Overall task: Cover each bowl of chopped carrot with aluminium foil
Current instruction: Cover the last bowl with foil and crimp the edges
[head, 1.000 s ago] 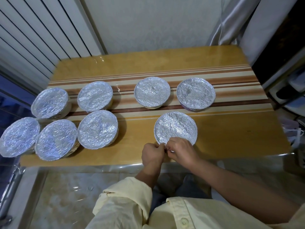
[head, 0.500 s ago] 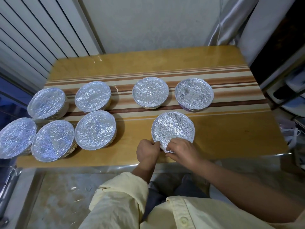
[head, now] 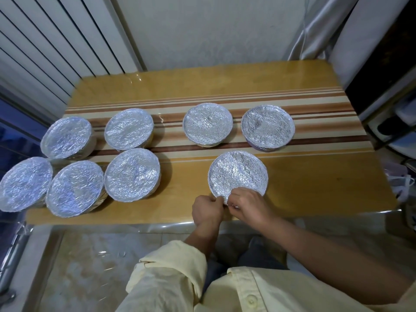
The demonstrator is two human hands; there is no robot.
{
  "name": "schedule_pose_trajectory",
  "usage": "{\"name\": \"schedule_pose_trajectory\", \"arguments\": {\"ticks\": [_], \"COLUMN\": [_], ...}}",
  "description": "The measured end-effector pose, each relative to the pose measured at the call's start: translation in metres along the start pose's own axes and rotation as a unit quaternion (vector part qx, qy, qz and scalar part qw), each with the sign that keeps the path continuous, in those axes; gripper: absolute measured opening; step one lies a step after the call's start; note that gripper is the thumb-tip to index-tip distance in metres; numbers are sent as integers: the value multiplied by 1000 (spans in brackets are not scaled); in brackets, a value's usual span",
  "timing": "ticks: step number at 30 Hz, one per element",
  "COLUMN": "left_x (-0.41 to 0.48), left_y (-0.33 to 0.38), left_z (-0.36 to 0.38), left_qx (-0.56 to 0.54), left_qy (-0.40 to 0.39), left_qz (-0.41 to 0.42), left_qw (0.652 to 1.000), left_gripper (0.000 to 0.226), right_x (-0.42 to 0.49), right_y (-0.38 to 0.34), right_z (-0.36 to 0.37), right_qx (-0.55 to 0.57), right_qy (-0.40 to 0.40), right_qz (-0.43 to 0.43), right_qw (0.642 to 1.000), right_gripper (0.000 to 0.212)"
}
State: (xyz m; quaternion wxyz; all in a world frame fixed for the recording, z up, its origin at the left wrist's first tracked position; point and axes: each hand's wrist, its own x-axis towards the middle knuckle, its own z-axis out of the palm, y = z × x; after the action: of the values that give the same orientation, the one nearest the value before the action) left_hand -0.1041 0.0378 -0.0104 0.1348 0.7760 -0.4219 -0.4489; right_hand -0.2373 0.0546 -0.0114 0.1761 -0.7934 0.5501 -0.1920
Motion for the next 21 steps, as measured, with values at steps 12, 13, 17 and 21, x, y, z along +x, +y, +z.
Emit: {"name": "schedule_pose_trajectory", "arguments": {"ticks": [12,13,17,21], "left_x": [1,0,2,8], "left_y": [3,5,3,5], "left_z": [1,0,-1,-6], "left_qx": [38,47,60,62], "left_qy": [7,8,13,10], "left_qz": [17,16,18,19], "left_qw": [999,999,998,998], "left_gripper": [33,32,28,25], "right_x": [0,1,2,-5], "right_y": [1,1,2,8], "right_z": [0,0,-1,-8], "right_qx": [16,18,34,14], "right_qy": [10,10,2,-11], "right_qz": [11,13,13,1], "right_qw": [1000,1000,999,1000], "right_gripper": [19,19,20,29]}}
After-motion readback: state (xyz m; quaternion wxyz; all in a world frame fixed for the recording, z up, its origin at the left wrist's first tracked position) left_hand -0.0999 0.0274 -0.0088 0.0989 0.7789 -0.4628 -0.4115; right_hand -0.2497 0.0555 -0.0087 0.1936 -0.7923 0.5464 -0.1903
